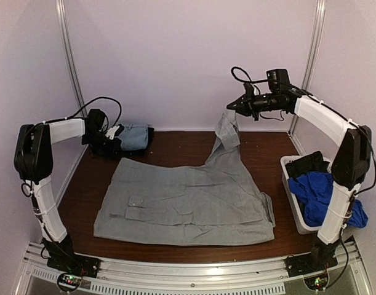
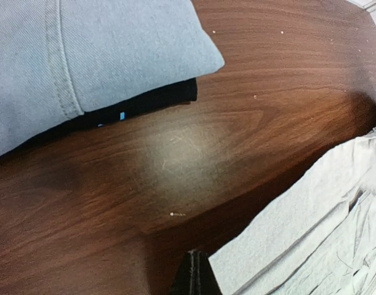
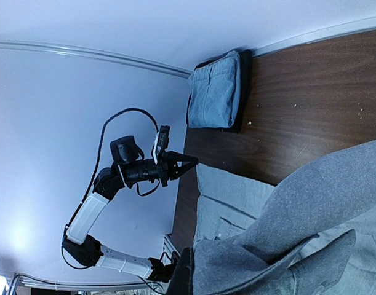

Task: Fold and stack the mixed laundry pile
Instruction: Pick up the 1/3-folded shirt from the center of the board, then fold the 1/3-folded shirt at the center of the board.

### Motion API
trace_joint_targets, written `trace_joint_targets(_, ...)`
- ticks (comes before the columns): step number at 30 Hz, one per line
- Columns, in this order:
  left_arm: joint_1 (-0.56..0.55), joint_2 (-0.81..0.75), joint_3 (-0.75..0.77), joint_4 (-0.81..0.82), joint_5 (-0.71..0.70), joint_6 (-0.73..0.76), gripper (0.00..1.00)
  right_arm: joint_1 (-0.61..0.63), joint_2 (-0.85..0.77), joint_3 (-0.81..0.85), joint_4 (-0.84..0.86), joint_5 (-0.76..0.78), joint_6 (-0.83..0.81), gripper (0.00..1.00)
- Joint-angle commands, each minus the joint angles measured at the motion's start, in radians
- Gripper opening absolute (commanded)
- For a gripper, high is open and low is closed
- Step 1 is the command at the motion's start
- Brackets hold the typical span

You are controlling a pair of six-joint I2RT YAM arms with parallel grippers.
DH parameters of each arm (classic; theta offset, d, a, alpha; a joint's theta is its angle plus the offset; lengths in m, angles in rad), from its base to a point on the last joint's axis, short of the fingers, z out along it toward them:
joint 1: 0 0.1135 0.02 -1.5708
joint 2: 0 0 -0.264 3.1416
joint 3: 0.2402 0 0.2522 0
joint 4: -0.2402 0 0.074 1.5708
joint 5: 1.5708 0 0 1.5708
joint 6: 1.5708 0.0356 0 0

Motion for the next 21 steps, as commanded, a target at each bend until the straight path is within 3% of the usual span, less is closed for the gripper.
trace_joint_targets(1, -0.001, -0.112, -0.063, 0.016, -0.04, 0.032, 0.0, 0.079, -0.211, -0.188, 0.082, 0.071, 0.051, 0.0)
trace_joint_targets(11, -0.001, -0.382, -0.305, 0.048, -0.123, 0.082, 0.0, 0.224, -0.626, -0.607, 0.124, 0.29, 0.176, 0.0)
trace_joint_targets(21, -0.006, -0.625, -0.522, 0.029, -0.224, 0.125, 0.0, 0.512, -0.823, -0.86, 0.178, 0.529, 0.336, 0.0)
